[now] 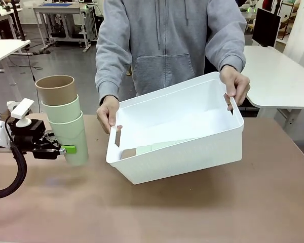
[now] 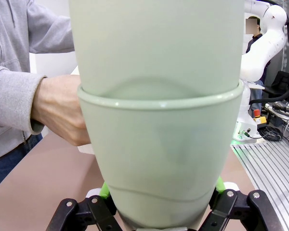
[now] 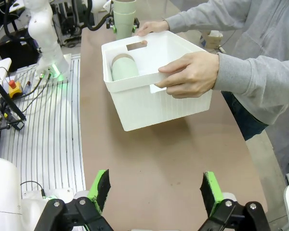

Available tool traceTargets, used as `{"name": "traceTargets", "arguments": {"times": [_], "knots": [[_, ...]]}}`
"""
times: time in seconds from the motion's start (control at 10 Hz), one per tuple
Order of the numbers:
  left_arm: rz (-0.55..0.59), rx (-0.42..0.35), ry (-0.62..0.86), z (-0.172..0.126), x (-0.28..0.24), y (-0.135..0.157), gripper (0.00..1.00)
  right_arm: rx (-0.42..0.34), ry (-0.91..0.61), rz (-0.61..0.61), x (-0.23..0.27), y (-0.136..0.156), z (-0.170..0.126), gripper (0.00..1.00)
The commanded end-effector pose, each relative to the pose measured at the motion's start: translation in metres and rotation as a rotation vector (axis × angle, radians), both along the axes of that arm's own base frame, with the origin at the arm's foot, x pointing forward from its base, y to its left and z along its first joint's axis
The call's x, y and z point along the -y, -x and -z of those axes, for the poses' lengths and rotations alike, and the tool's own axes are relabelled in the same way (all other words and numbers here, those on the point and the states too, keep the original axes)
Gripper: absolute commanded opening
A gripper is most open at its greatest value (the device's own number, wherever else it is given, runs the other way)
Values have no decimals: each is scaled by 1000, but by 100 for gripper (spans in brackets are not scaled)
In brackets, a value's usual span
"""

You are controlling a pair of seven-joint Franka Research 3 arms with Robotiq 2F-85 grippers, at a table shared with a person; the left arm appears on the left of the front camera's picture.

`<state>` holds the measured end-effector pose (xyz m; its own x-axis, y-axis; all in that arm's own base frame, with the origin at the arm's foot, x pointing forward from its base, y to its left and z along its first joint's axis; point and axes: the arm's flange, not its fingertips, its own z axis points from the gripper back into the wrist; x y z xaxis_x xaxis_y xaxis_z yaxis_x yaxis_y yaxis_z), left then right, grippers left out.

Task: Stack the cups and store them in the basket.
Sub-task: Place the stack of Reusable plastic cups into the Pantry Basket.

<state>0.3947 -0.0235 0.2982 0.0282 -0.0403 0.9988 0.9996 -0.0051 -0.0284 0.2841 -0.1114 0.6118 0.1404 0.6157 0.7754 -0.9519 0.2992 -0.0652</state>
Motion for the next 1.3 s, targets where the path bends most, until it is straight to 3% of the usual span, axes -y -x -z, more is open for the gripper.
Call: {"name": "traceTargets", "arguments": {"times": [0.0,0.4,0.8,1.0,1.2], "knots": [[0,0,0,0,0,0,85,20,-4,-17,1,-1,-3,100],[-76,1,-122,-125,24,7,85,20,-4,-17,1,-1,-3,100],[-123,1,-428,-230,99,14,85,20,-4,-17,1,-1,-3,100],[-148,10,-579,-254,147,2,85,20,-4,-17,1,-1,-3,100],[-134,-10,-678,-257,183,-17,85,20,-4,-17,1,-1,-3,100]]}}
